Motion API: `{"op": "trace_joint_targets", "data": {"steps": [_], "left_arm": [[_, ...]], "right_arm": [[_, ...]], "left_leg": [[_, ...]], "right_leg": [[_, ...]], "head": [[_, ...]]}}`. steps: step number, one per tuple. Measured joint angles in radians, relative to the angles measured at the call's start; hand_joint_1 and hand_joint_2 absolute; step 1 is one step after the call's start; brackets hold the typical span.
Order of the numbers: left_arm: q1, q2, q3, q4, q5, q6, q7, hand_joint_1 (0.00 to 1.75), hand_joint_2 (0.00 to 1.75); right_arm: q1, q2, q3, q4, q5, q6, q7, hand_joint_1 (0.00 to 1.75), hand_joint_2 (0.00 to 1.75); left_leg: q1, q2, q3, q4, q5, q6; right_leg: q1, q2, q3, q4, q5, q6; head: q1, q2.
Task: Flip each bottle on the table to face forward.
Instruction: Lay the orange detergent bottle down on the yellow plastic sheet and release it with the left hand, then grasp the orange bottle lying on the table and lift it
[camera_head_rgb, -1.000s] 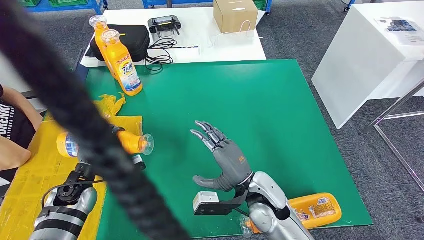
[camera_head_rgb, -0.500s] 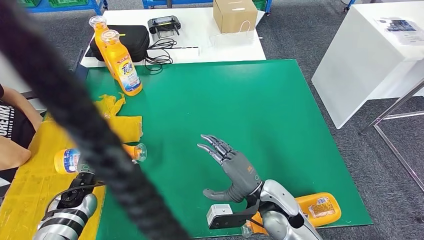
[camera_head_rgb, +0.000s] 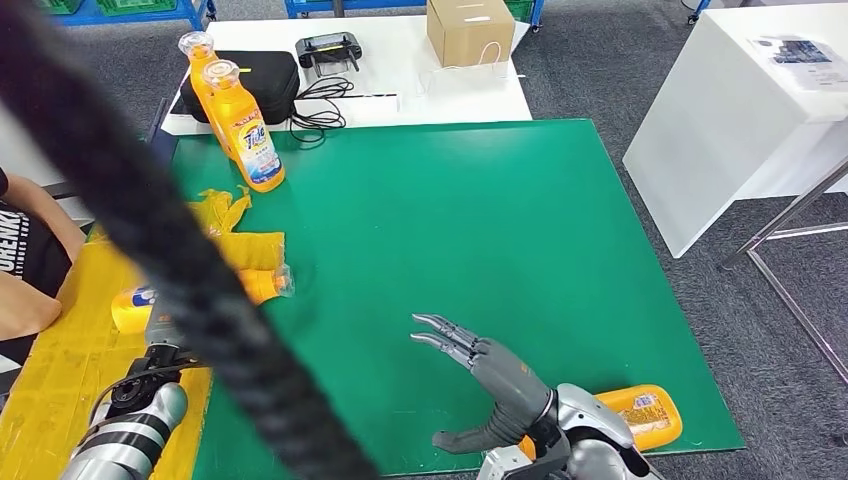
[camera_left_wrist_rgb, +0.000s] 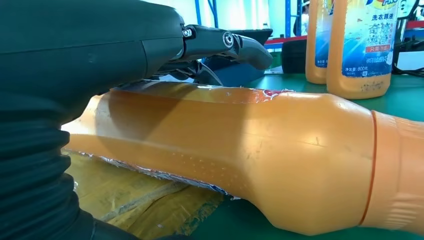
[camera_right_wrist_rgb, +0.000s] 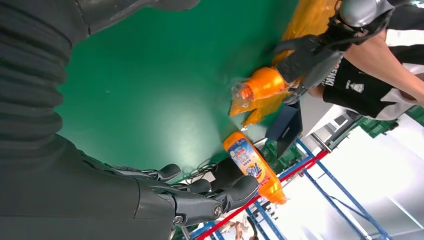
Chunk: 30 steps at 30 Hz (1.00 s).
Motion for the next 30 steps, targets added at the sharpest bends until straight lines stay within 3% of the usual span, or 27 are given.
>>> {"op": "trace_joint_targets", "data": {"steps": [4, 10, 14, 23, 30], "left_arm": [[-0.003, 0.000, 0.030, 0.001, 0.114, -0.059, -0.073, 0.00, 1.75], [0.011, -0.005, 0.151, -0.109, 0.501, -0.264, -0.226, 0.00, 1.75], [0.030, -0.013, 0.209, -0.203, 0.575, -0.309, -0.236, 0.00, 1.75], [0.055, -0.030, 0.248, -0.304, 0.647, -0.334, -0.255, 0.00, 1.75], [0.081, -0.060, 0.254, -0.429, 0.711, -0.378, -0.249, 0.00, 1.75]], "right_arm": [[0.024, -0.027, -0.016, -0.023, 0.006, 0.008, -0.041, 0.00, 1.75], [0.105, -0.070, -0.088, -0.075, 0.014, 0.027, -0.107, 0.00, 1.75], [0.140, -0.082, -0.127, -0.086, 0.017, 0.033, -0.113, 0.00, 1.75], [0.167, -0.096, -0.154, -0.093, 0.035, 0.033, -0.098, 0.00, 1.75], [0.262, -0.212, -0.191, -0.093, 0.115, -0.019, -0.012, 0.00, 1.75]], "left_leg": [[0.000, 0.000, 0.001, 0.000, 0.000, 0.000], [0.000, 0.001, 0.001, 0.000, 0.000, 0.000], [0.000, 0.002, 0.001, 0.000, 0.000, 0.000], [0.000, 0.002, 0.001, 0.000, 0.000, 0.000], [-0.001, 0.000, 0.000, 0.000, -0.001, 0.001]], "right_leg": [[0.000, 0.000, 0.001, 0.000, 0.000, 0.000], [0.000, 0.001, 0.001, 0.000, 0.000, 0.000], [0.000, 0.001, 0.000, 0.000, 0.000, 0.000], [0.000, 0.001, 0.000, 0.000, 0.000, 0.000], [-0.001, 0.001, 0.000, 0.000, 0.000, 0.000]], "head": [[0.000, 0.000], [0.000, 0.000], [0.000, 0.000], [0.000, 0.000], [0.000, 0.000]]}}
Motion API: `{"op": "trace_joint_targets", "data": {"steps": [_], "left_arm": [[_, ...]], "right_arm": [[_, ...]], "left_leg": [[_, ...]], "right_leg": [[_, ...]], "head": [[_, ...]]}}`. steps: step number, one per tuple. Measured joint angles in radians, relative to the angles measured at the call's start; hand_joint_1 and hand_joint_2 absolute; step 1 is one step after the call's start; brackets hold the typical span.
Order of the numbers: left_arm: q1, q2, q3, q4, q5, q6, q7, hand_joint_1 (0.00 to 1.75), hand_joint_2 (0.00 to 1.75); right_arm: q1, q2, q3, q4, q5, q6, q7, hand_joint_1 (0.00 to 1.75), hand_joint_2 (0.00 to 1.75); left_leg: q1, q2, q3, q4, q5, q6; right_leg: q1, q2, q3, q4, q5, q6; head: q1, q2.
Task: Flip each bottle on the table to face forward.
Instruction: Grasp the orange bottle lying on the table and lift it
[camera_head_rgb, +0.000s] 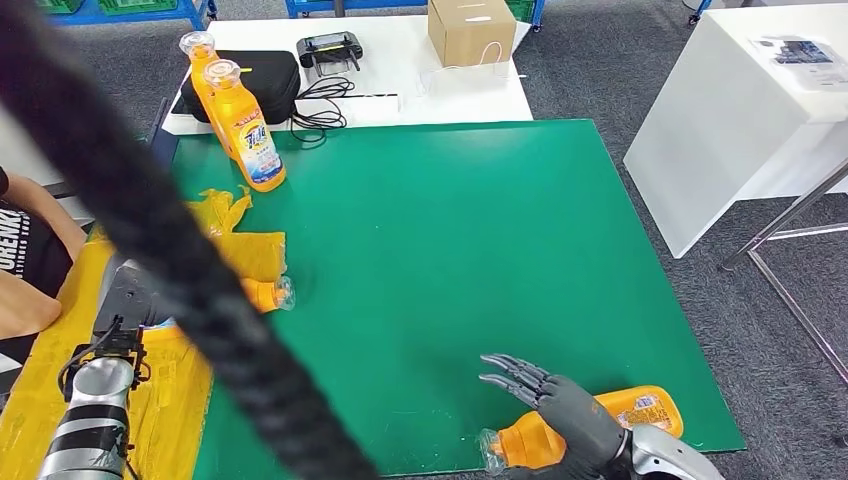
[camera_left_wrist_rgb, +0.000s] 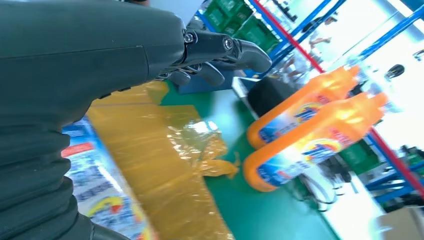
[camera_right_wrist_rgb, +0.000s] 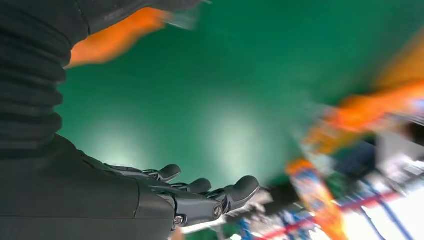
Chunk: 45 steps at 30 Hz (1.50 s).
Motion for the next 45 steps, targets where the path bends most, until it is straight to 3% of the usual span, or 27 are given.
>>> {"op": "trace_joint_targets", "data": {"steps": [16, 21, 26, 32, 45], "left_arm": [[0.003, -0.032, -0.056, -0.036, 0.066, -0.017, -0.003, 0.00, 1.75], [0.001, -0.036, -0.070, -0.035, 0.074, -0.015, -0.003, 0.00, 1.75], [0.013, -0.040, -0.073, -0.036, 0.076, -0.013, -0.003, 0.00, 1.75], [0.029, -0.046, -0.073, -0.040, 0.076, -0.011, 0.001, 0.00, 1.75], [0.063, -0.060, -0.072, -0.064, 0.081, -0.013, 0.013, 0.00, 1.75]], "right_arm": [[0.198, -0.277, -0.067, -0.043, -0.038, -0.072, 0.200, 0.00, 1.75], [0.216, -0.316, -0.070, -0.051, -0.007, -0.110, 0.263, 0.00, 1.75], [0.210, -0.321, -0.070, -0.049, 0.104, -0.138, 0.377, 0.00, 1.75], [0.188, -0.309, -0.070, -0.036, 0.195, -0.148, 0.440, 0.00, 1.75], [0.089, -0.202, -0.052, 0.048, 0.355, -0.141, 0.471, 0.00, 1.75]], "left_leg": [[0.000, 0.001, 0.000, 0.000, -0.001, 0.001], [0.000, 0.001, 0.000, 0.000, -0.001, 0.001], [0.000, 0.001, 0.000, 0.000, -0.001, 0.001], [0.000, 0.002, 0.000, 0.000, -0.001, 0.001], [0.000, 0.003, 0.001, 0.000, -0.001, 0.001]], "right_leg": [[0.000, 0.000, 0.000, 0.000, 0.000, 0.000], [0.000, 0.000, 0.000, 0.000, 0.000, 0.000], [0.000, 0.000, 0.000, 0.000, 0.000, 0.000], [0.000, 0.000, -0.001, 0.000, 0.000, 0.000], [0.000, 0.001, 0.000, 0.000, 0.000, 0.000]], "head": [[0.000, 0.000], [0.000, 0.000], [0.000, 0.000], [0.000, 0.000], [0.000, 0.000]]}}
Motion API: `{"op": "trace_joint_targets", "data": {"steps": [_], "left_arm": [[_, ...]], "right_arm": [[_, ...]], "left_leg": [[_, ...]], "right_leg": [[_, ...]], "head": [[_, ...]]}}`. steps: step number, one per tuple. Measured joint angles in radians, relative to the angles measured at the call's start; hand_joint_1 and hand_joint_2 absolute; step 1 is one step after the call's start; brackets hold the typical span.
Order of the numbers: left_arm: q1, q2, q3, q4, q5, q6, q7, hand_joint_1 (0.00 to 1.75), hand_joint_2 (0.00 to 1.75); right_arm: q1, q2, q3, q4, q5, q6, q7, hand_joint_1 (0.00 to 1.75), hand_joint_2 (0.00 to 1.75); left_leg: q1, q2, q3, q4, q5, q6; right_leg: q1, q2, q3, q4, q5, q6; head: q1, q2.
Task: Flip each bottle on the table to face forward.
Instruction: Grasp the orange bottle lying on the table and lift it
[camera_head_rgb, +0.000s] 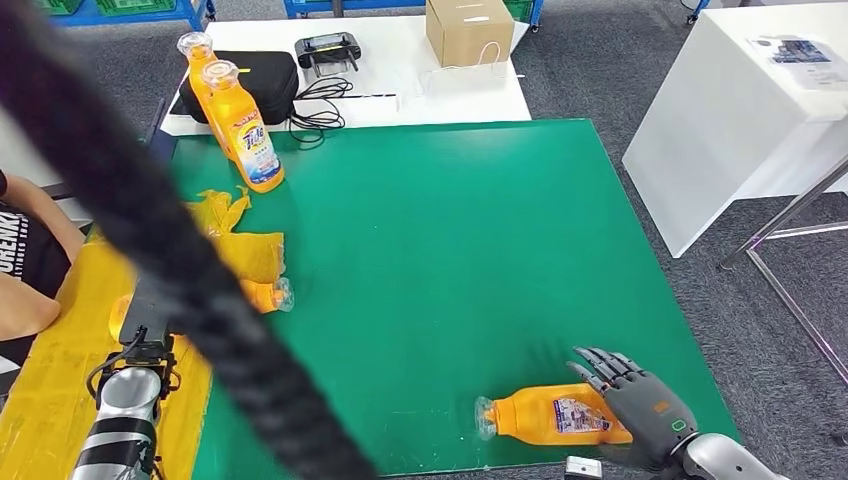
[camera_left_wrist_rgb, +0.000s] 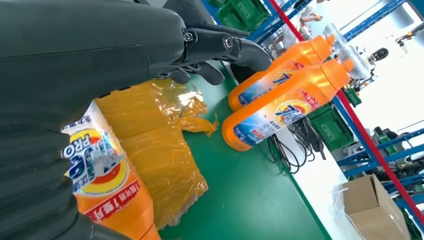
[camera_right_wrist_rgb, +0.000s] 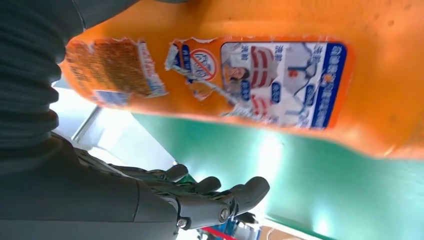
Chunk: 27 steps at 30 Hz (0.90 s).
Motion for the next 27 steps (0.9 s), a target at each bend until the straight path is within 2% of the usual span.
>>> {"op": "trace_joint_targets", "data": {"steps": [15, 16, 17, 20, 21, 23, 27], "left_arm": [[0.022, -0.002, 0.001, -0.005, 0.041, -0.018, -0.007, 0.00, 1.75], [0.022, -0.002, 0.001, -0.005, 0.042, -0.019, -0.007, 0.00, 1.75], [0.022, -0.002, 0.001, -0.005, 0.043, -0.019, -0.009, 0.00, 1.75], [0.022, -0.004, 0.001, -0.005, 0.045, -0.022, -0.015, 0.00, 1.75], [0.022, -0.004, 0.001, -0.004, 0.046, -0.022, -0.017, 0.00, 1.75], [0.022, -0.005, 0.000, -0.004, 0.048, -0.021, -0.020, 0.00, 1.75], [0.022, -0.006, 0.000, -0.004, 0.052, -0.020, -0.022, 0.00, 1.75]], "right_arm": [[-0.045, 0.051, 0.031, 0.097, 0.041, 0.031, 0.026, 0.00, 1.75], [-0.048, 0.052, 0.032, 0.101, 0.040, 0.037, 0.029, 0.07, 1.75], [-0.051, 0.051, 0.034, 0.106, 0.039, 0.046, 0.034, 0.36, 1.75], [-0.056, 0.040, 0.040, 0.120, 0.029, 0.074, 0.053, 1.45, 1.75], [-0.057, 0.035, 0.042, 0.125, 0.025, 0.078, 0.058, 1.58, 1.75], [-0.060, 0.027, 0.046, 0.133, 0.019, 0.079, 0.068, 1.66, 1.75], [-0.074, 0.020, 0.053, 0.144, 0.020, 0.059, 0.078, 1.54, 1.75]], "left_leg": [[0.000, 0.000, 0.000, 0.000, 0.000, 0.000], [0.000, 0.000, 0.000, 0.000, 0.000, 0.000], [0.000, 0.000, 0.000, 0.000, 0.000, 0.000], [0.000, 0.000, 0.000, 0.000, 0.000, 0.000], [0.000, 0.000, 0.000, 0.000, 0.000, 0.000], [0.000, -0.001, 0.000, 0.000, 0.000, 0.000], [0.000, 0.000, 0.000, 0.000, 0.000, 0.000]], "right_leg": [[0.000, 0.000, 0.000, 0.000, 0.000, 0.000], [0.000, 0.000, 0.000, 0.000, 0.000, 0.000], [0.000, 0.000, 0.000, 0.000, 0.000, 0.000], [0.000, 0.000, 0.000, 0.000, 0.000, 0.000], [0.000, 0.000, 0.000, 0.000, 0.000, 0.000], [0.000, 0.000, 0.000, 0.000, 0.000, 0.000], [0.000, 0.000, 0.000, 0.000, 0.000, 0.000]], "head": [[0.000, 0.000], [0.000, 0.000], [0.000, 0.000], [0.000, 0.000], [0.000, 0.000], [0.000, 0.000], [0.000, 0.000]]}}
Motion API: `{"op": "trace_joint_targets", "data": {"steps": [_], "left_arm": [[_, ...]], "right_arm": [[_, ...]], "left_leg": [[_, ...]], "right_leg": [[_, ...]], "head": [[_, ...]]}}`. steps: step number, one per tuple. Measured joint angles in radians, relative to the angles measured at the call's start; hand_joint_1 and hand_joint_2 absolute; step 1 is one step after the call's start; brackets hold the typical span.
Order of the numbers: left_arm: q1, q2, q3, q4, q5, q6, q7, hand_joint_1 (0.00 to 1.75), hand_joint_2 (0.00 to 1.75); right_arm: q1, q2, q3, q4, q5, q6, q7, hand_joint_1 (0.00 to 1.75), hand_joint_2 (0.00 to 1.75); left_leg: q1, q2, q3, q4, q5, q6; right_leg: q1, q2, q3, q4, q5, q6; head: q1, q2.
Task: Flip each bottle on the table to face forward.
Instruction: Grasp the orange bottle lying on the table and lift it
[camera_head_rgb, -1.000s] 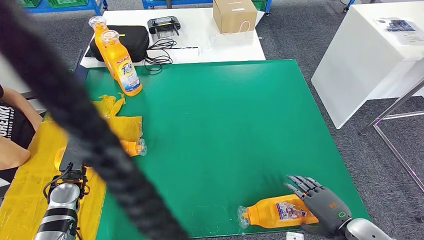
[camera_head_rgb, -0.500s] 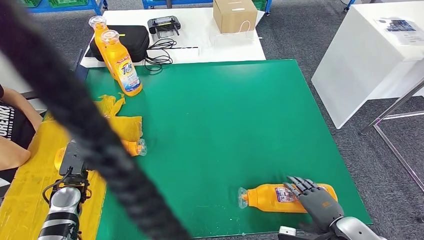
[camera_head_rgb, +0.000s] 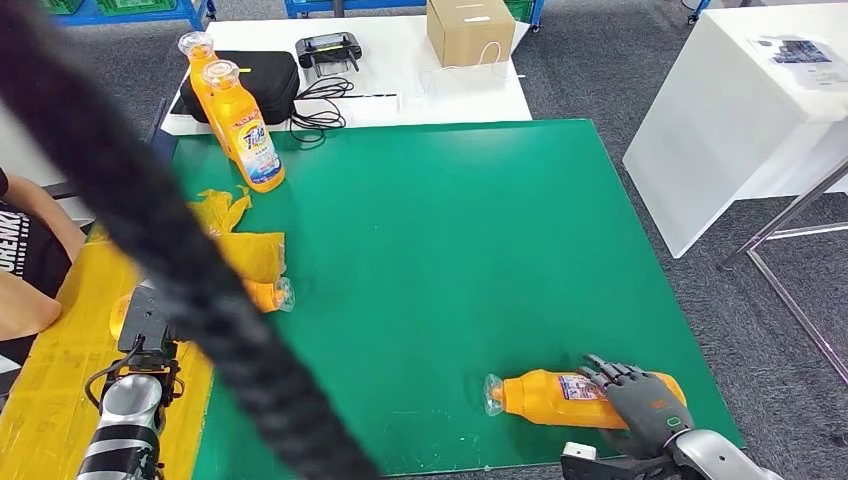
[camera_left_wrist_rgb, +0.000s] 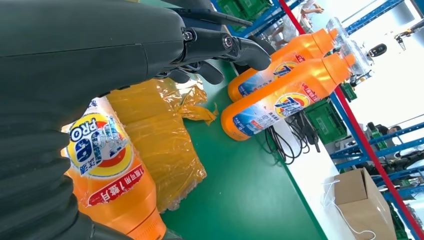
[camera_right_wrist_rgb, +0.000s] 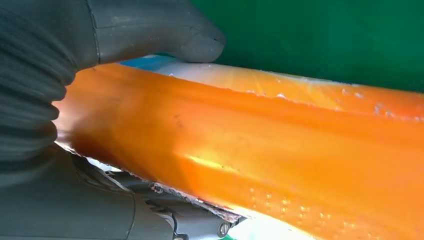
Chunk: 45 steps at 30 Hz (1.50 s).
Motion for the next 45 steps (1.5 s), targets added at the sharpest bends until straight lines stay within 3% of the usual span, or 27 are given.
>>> {"op": "trace_joint_targets", "data": {"steps": [6, 11, 15, 18, 25, 30, 36, 45], "left_arm": [[0.004, -0.008, -0.004, -0.002, 0.004, -0.007, 0.003, 0.00, 1.75], [0.018, -0.018, -0.012, -0.014, 0.003, -0.014, 0.013, 0.00, 1.75], [0.046, -0.040, -0.026, -0.048, 0.023, -0.058, 0.067, 0.00, 1.75], [0.068, -0.065, -0.050, -0.077, 0.038, -0.075, 0.107, 0.00, 1.75], [0.125, -0.085, -0.144, -0.150, 0.163, -0.173, 0.161, 0.00, 1.75], [0.149, -0.090, -0.250, -0.188, 0.224, -0.194, 0.187, 0.00, 1.75], [0.149, -0.091, -0.327, -0.208, 0.258, -0.199, 0.197, 0.00, 1.75], [0.149, -0.091, -0.348, -0.214, 0.269, -0.202, 0.200, 0.00, 1.75]], "right_arm": [[-0.052, 0.045, 0.010, 0.025, 0.069, -0.059, -0.028, 1.54, 1.75], [-0.088, 0.115, 0.007, 0.045, 0.108, -0.125, -0.069, 1.75, 1.75], [-0.141, 0.289, -0.048, 0.052, 0.039, -0.311, -0.175, 1.75, 1.75], [-0.181, 0.410, -0.085, 0.048, -0.028, -0.372, -0.219, 1.75, 1.75], [-0.201, 0.593, -0.151, 0.028, -0.185, -0.467, -0.357, 1.75, 1.75], [-0.242, 0.694, -0.150, 0.033, -0.308, -0.443, -0.415, 1.75, 1.75], [-0.296, 0.768, -0.110, 0.077, -0.387, -0.389, -0.444, 1.75, 1.75], [-0.312, 0.788, -0.091, 0.099, -0.402, -0.372, -0.446, 1.75, 1.75]], "left_leg": [[0.000, 0.001, 0.000, 0.000, 0.000, 0.000], [0.000, 0.000, 0.000, 0.000, 0.000, 0.000], [0.001, 0.002, 0.000, 0.000, 0.000, 0.000], [0.001, 0.001, 0.000, 0.000, 0.000, -0.001], [0.001, 0.000, -0.001, 0.000, 0.000, -0.001], [0.001, 0.000, -0.001, 0.000, 0.000, -0.001], [0.001, 0.000, -0.001, 0.000, 0.001, -0.001], [0.001, 0.000, -0.001, 0.000, 0.000, -0.001]], "right_leg": [[0.000, 0.001, 0.000, 0.000, 0.000, 0.000], [0.001, 0.001, 0.000, 0.000, 0.000, 0.000], [0.001, 0.004, -0.001, 0.001, 0.000, 0.000], [0.001, 0.003, -0.001, 0.001, 0.000, 0.000], [0.001, 0.002, -0.001, 0.001, 0.000, 0.000], [0.001, 0.002, -0.001, 0.001, 0.000, 0.000], [0.001, 0.002, -0.001, 0.001, 0.000, 0.000], [0.001, 0.002, -0.001, 0.001, 0.000, 0.000]], "head": [[0.000, 0.000], [0.000, 0.000], [0.000, 0.000], [0.000, 0.000], [0.000, 0.000], [0.000, 0.000], [0.000, 0.000], [0.000, 0.000]]}}
